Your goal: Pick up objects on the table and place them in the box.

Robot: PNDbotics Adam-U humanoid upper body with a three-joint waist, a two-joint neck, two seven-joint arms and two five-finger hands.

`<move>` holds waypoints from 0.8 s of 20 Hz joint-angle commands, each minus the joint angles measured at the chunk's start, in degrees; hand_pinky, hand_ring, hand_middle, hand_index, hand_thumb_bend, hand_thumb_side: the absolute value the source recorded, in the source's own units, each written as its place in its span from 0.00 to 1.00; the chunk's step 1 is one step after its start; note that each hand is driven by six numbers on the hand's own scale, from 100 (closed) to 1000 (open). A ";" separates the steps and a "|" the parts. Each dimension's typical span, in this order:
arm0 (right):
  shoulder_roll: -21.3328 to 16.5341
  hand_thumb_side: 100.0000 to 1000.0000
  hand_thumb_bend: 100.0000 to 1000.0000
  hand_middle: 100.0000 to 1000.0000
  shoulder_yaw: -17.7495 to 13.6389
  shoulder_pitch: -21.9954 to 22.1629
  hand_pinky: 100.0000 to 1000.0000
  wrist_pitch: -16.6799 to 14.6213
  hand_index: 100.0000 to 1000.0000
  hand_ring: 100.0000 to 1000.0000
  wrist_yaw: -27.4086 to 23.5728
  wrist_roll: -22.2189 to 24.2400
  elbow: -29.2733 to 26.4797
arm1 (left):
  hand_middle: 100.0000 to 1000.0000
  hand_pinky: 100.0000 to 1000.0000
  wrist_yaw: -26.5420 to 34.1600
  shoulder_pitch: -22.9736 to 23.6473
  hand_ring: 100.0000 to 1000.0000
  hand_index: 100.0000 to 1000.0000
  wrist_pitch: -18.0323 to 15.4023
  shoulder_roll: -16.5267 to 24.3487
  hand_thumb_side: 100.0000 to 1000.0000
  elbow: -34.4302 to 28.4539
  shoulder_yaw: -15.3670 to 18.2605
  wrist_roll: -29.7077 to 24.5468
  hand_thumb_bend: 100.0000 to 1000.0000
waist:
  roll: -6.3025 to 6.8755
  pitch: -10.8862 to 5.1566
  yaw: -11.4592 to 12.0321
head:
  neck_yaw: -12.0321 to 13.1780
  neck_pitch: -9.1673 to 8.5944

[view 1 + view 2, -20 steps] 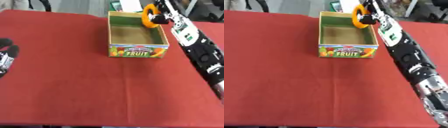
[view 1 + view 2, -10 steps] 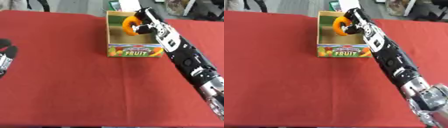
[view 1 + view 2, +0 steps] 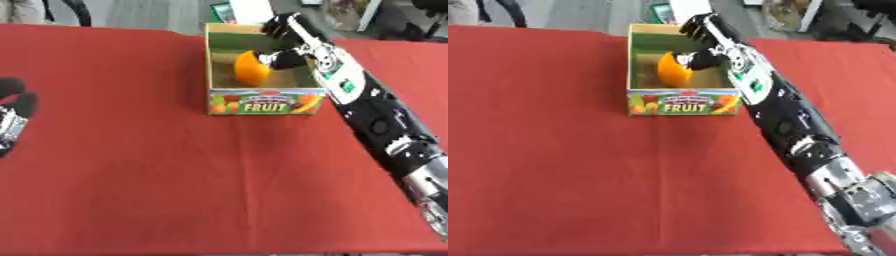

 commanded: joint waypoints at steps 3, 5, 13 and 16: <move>-6.12 0.08 0.28 0.56 -1.31 2.13 0.63 1.44 0.68 0.63 -7.46 -1.52 -8.08 | 0.62 0.68 0.20 -0.23 0.75 0.60 -0.22 0.81 0.32 -0.63 0.72 0.50 0.59 | 0.41 -1.03 -1.02 | 0.92 -0.22; -7.98 0.08 0.28 0.55 -2.24 4.38 0.63 2.33 0.68 0.63 -11.24 -2.91 -10.62 | 0.62 0.68 0.14 -0.24 0.75 0.60 -0.30 0.84 0.32 -0.56 0.88 0.67 0.59 | 0.33 -0.91 -1.45 | 1.23 -0.31; -13.67 0.06 0.30 0.53 -7.33 15.07 0.60 5.07 0.68 0.60 -26.70 -11.25 -18.06 | 0.62 0.68 0.03 -0.01 0.75 0.60 -0.59 0.93 0.32 -0.30 1.43 1.39 0.59 | 0.18 -0.37 -2.78 | 2.22 -0.71; -14.19 0.05 0.30 0.52 -8.96 18.31 0.60 5.40 0.67 0.59 -31.05 -14.40 -18.78 | 0.62 0.68 -0.01 0.08 0.75 0.60 -0.66 0.98 0.32 -0.22 1.51 1.51 0.58 | 0.26 -0.23 -3.33 | 2.48 -0.79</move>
